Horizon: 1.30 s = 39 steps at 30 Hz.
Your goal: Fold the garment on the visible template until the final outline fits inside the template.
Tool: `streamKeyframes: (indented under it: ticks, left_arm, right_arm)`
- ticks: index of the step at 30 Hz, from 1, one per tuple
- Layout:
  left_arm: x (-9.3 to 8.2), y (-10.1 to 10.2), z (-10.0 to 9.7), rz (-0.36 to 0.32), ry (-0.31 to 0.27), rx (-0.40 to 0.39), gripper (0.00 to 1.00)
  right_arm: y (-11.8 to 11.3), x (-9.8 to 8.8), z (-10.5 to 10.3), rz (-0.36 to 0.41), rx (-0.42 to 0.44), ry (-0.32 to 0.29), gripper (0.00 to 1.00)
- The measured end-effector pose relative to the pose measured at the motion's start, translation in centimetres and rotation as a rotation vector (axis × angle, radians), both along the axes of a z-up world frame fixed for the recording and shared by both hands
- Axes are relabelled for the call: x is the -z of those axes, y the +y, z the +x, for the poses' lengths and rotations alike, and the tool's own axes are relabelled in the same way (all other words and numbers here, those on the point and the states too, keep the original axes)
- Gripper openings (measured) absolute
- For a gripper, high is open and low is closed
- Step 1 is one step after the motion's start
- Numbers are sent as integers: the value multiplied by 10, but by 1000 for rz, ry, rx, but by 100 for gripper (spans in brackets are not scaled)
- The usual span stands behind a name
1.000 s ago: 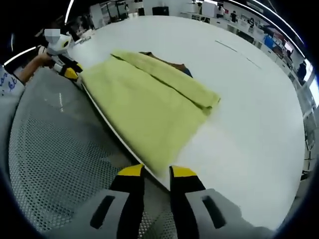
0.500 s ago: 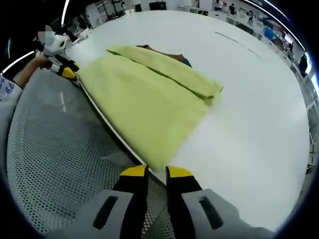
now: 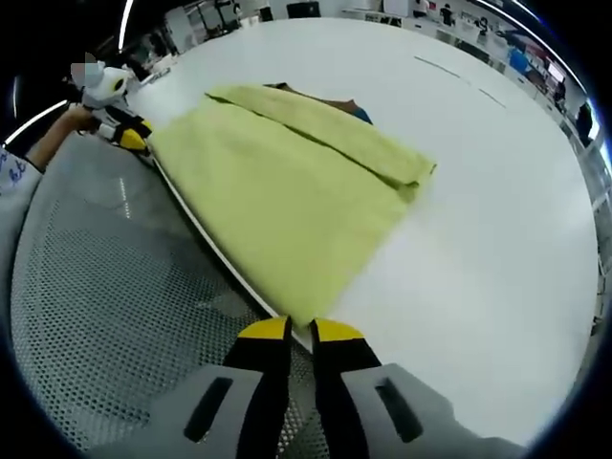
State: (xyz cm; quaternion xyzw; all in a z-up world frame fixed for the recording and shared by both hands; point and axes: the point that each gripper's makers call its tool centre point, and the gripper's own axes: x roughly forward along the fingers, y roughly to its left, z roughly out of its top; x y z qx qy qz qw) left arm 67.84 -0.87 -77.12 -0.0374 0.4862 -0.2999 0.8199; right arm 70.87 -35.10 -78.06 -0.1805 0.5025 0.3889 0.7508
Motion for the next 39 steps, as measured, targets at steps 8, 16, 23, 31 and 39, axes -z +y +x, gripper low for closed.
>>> streamKeyframes:
  ticks: [8,16,23,31,39]
  left_arm:
    - [4,1,-2,40,-8,49,2]
    - [2,4,-1,44,-16,53,0]
    - [-3,5,1,67,-35,64,0]
    - [-13,5,5,80,-60,73,0]
    - [-24,4,14,74,-92,78,0]
  right_arm:
    - [0,2,-2,-5,5,6,6]
    - [-2,2,-3,-18,4,8,4]
    - [-3,0,-2,-28,-12,-7,2]
    - [-4,-13,3,-3,7,-37,2]
    - [-1,-21,3,4,-15,-67,2]
